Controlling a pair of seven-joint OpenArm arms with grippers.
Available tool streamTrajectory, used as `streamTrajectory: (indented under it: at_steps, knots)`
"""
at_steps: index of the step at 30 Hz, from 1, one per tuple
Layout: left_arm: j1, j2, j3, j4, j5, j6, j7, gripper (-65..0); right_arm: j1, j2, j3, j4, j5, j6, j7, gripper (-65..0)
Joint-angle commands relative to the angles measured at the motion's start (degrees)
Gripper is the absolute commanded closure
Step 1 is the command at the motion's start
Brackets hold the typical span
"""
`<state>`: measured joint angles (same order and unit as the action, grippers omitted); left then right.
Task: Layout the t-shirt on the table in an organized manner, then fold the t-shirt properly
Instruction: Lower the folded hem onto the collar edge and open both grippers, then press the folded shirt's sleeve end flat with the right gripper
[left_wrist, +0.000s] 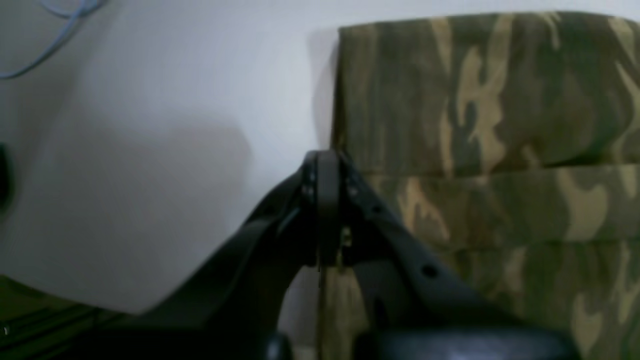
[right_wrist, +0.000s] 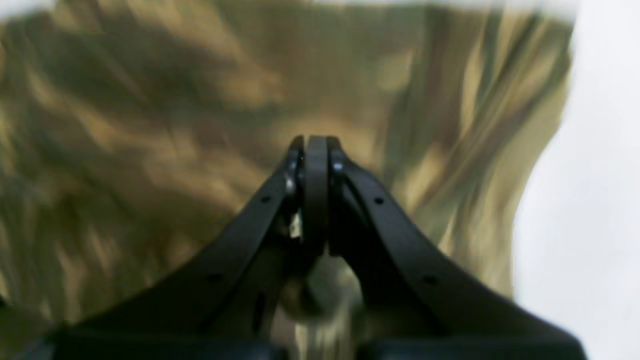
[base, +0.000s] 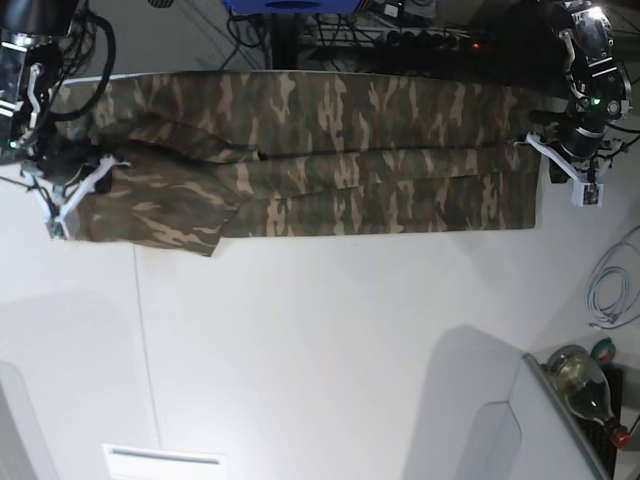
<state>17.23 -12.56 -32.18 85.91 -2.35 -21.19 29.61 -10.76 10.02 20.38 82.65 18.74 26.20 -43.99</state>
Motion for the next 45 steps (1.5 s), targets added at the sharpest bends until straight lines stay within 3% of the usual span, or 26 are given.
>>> streamTrajectory:
  at_steps: [1, 11, 16, 21, 26, 35, 40, 45]
  knots:
    - [-0.1, -0.8, -0.4, 0.7, -0.2, 0.3, -0.9, 0.0, -0.6, 0.3, 0.3, 1.7, 0.5, 0.4, 0.5, -0.2]
    - [-2.8, -0.9, -0.5, -2.5, -0.1, 0.3, -0.9, 0.0, -11.9, -0.8, -1.0, 16.9, 0.6, 0.1, -0.3, -0.2]
    - [-3.0, -0.9, -0.4, -2.7, -0.1, 0.3, -0.9, 0.0, -6.5, -0.9, -1.3, 17.2, 0.5, 0.1, -0.5, -0.2]
    - [-3.0, -0.8, -0.3, -2.3, -0.1, 0.3, -0.9, 0.0, 2.4, -0.7, -6.5, 4.0, 0.5, 0.0, -0.5, -0.2]
    - [-2.9, -1.0, -0.7, -2.5, -0.1, 0.3, -0.9, 0.0, 1.0, -0.9, -9.5, -0.1, 0.5, 0.0, -0.1, -0.3]
    - [-3.2, -1.3, -0.7, -2.5, -0.1, 0.3, -0.9, 0.0, -4.3, -0.9, -11.7, 5.2, 0.6, 0.0, -0.5, -0.3]
    - [-2.9, -1.0, -0.7, -2.0, -0.1, 0.3, -0.9, 0.0, -5.5, -0.9, -11.5, 13.8, 0.6, 0.0, -5.1, -0.3]
    - [0.7, -0.9, -1.8, 1.3, -0.2, 0.3, -0.9, 0.0, -6.7, -0.9, -8.3, 20.2, 0.6, 0.0, -1.5, -0.6]
